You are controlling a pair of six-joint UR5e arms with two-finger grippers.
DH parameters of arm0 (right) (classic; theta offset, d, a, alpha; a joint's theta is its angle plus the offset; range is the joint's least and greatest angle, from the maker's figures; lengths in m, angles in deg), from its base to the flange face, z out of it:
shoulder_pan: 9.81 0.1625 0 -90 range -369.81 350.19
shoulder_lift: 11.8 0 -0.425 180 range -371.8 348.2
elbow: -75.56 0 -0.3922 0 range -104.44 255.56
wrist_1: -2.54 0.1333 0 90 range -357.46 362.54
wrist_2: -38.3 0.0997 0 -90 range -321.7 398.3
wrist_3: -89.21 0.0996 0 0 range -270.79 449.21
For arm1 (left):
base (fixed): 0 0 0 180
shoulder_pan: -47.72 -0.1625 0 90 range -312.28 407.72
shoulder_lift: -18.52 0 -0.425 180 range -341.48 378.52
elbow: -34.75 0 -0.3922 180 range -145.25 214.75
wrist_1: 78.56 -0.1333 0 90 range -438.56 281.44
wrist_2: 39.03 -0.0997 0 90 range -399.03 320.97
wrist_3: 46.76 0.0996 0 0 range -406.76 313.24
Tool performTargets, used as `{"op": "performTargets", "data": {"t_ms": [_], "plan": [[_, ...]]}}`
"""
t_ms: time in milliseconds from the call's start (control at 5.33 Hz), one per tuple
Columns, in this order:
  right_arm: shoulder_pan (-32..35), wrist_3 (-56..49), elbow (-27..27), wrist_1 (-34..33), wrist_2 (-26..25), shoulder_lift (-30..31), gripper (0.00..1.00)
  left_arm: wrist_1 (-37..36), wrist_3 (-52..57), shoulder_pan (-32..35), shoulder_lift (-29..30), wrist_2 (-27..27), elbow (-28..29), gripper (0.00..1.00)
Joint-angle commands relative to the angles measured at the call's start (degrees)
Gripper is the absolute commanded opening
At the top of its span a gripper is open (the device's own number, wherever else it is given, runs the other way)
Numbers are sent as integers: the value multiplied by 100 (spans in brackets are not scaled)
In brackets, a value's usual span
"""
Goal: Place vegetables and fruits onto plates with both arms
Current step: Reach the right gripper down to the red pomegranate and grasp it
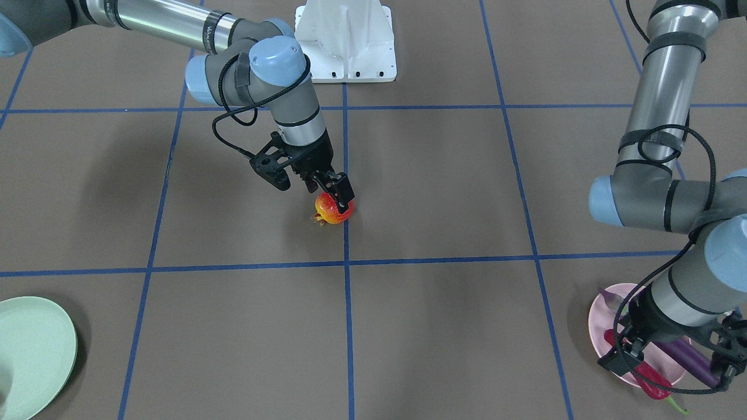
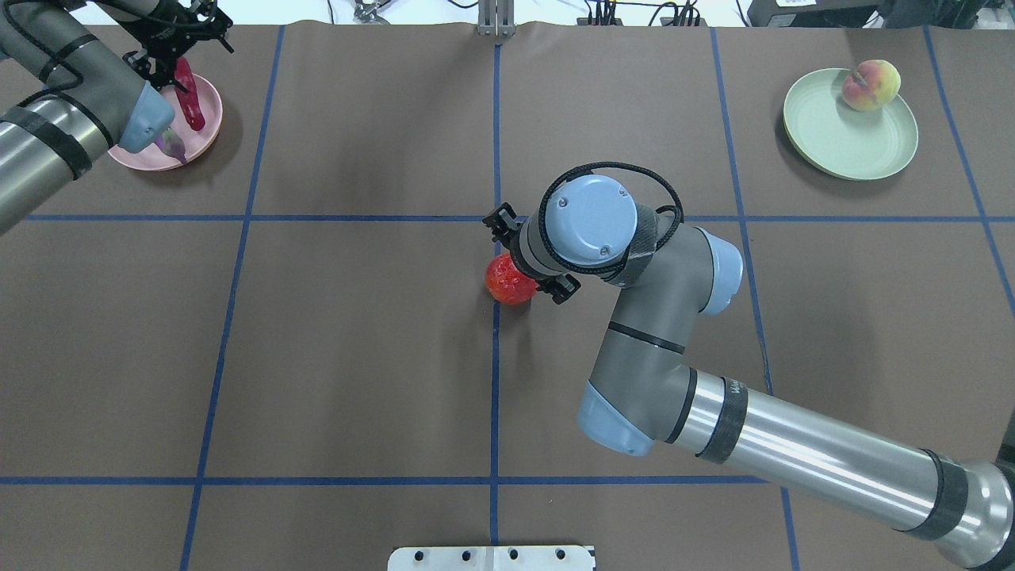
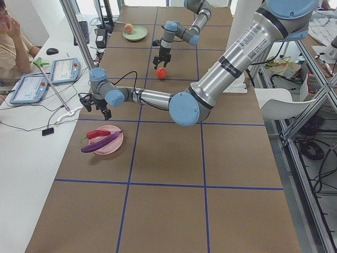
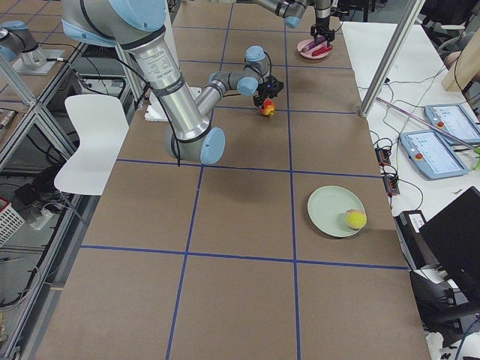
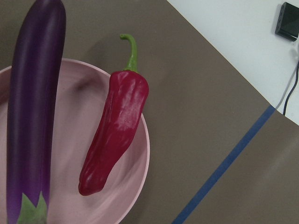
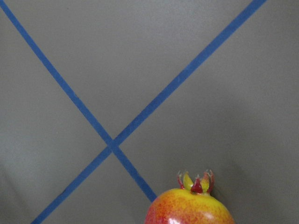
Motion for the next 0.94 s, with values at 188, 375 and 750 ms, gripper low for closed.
{"op": "performTargets", "data": {"t_ms": [188, 375, 750], "plan": [[-36, 25, -125, -369, 56, -195, 100, -5, -259, -40, 0, 3, -136, 100], [-36, 147, -143, -364, 48, -205, 100, 3, -312, -57, 0, 3, -145, 100], [-124, 157, -309, -328, 21, -232, 99, -5, -357, -66, 0, 3, -180, 100]]}}
